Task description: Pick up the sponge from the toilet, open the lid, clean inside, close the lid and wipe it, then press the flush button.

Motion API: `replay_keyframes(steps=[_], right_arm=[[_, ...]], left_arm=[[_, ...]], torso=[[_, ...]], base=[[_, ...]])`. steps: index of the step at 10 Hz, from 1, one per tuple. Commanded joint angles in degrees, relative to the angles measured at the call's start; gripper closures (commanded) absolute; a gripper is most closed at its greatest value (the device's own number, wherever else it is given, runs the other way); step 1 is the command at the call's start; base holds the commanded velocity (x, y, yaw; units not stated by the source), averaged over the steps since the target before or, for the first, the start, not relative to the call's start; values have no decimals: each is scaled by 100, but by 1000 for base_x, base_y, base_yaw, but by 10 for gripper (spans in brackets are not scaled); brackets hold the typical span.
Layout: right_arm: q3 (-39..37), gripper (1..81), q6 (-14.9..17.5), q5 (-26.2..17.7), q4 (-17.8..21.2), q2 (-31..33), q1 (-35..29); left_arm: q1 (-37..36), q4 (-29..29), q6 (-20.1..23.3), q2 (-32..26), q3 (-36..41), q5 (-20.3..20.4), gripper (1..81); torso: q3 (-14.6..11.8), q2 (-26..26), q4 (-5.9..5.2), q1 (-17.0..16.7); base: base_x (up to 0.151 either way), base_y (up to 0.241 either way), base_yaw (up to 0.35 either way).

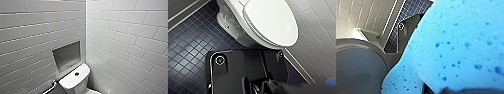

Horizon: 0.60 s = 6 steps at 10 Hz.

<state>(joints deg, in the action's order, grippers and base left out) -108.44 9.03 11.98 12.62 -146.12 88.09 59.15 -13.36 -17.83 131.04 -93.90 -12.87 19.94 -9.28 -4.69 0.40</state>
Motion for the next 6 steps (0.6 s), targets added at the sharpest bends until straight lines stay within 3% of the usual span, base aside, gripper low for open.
replay_keyframes(steps=[1, 5, 6], right_arm=[[-53, 811, 28, -399, 48, 10, -120], [-713, 811, 20, -407, 48, -359, -120], [-775, 811, 20, -407, 39, -412, -129]], left_arm=[[610, -694, 34, 774, -803, 785, 811], [1384, -817, 43, 1477, -2078, 1199, 811], [1533, -887, 43, 1654, -2307, 1235, 811]], torso=[[0, 0, 0, 0], [-2, -2, 0, -2], [-184, -4, 0, -5]], base=[[0, 0, 0], [0, 0, 0], [0, 0, 0]])
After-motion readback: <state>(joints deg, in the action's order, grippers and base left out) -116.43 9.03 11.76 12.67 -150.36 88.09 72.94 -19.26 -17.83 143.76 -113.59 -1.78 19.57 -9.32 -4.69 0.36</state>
